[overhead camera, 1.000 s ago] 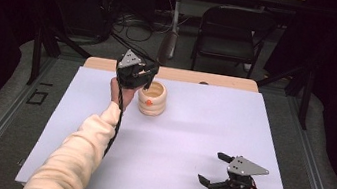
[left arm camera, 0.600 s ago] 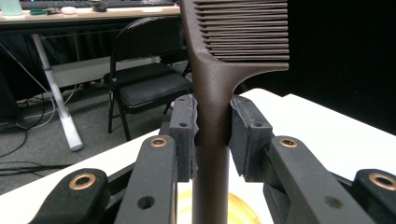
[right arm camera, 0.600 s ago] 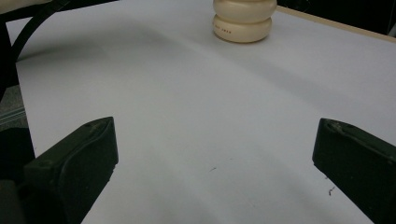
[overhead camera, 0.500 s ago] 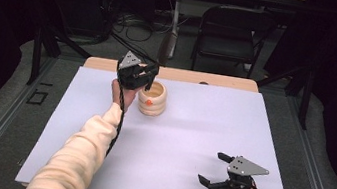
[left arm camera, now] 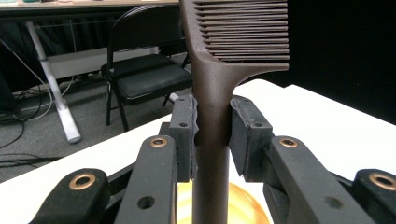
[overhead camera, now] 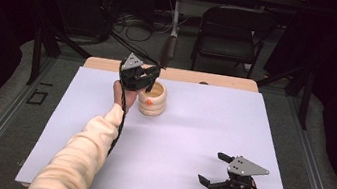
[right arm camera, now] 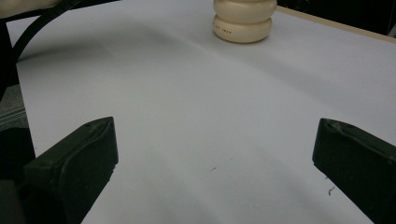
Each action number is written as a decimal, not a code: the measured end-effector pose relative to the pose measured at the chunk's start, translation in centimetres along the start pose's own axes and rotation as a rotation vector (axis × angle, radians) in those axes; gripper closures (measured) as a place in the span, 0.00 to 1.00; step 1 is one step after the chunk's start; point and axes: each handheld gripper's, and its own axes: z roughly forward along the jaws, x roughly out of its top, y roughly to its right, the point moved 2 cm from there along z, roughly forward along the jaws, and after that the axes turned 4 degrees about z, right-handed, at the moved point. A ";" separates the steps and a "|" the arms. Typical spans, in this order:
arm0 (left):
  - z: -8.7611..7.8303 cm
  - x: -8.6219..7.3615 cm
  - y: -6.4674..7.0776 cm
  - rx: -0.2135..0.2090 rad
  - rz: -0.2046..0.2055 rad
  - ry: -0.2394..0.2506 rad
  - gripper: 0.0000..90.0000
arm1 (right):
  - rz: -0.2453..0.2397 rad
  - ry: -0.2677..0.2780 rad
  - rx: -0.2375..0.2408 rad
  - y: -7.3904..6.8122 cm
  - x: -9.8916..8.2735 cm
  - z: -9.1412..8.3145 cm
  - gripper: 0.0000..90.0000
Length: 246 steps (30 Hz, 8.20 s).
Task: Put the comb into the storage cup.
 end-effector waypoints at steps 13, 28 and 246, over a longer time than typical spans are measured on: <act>0.5 -0.4 -0.1 -0.002 0.001 -0.019 0.80 | 0.001 0.000 0.000 0.0 0.0 0.0 0.00; 0.8 -1.0 0.1 -0.016 0.021 -0.056 0.80 | 0.001 0.000 -0.001 0.0 0.0 0.0 0.00; -16.0 -10.3 8.7 -0.112 0.159 -0.368 0.00 | -0.005 -0.003 -0.002 -0.1 0.1 -0.1 0.00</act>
